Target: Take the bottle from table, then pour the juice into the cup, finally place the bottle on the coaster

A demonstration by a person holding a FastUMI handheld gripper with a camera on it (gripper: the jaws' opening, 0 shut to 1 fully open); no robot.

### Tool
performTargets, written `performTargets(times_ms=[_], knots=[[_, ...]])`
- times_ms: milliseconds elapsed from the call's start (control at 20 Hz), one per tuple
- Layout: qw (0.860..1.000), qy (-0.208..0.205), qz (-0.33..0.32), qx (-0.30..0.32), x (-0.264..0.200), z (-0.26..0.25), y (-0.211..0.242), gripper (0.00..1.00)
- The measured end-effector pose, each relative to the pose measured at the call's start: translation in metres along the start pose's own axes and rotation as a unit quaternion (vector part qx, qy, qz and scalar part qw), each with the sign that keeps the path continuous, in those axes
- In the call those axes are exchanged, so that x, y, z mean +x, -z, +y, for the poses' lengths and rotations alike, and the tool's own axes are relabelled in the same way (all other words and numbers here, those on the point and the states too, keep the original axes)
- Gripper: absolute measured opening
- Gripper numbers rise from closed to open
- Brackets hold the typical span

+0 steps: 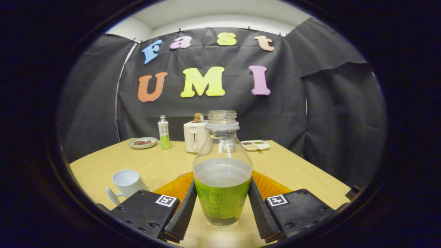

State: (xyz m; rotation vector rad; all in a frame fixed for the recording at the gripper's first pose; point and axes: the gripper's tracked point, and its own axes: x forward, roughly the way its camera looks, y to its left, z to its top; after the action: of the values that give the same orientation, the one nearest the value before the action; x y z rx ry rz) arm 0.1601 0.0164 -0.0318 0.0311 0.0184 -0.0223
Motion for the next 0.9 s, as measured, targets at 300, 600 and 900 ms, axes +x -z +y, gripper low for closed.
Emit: performTargets(times_ms=[300,600,900], knots=[[0.999,0.040,-0.010,-0.012,-0.029,-0.022,-0.035,0.80],[0.997,0.062,0.001,-0.044,-0.033,-0.040,-0.057,0.81],[0.983,0.101,-0.012,-0.153,-0.034,-0.046,-0.089,0.81]])
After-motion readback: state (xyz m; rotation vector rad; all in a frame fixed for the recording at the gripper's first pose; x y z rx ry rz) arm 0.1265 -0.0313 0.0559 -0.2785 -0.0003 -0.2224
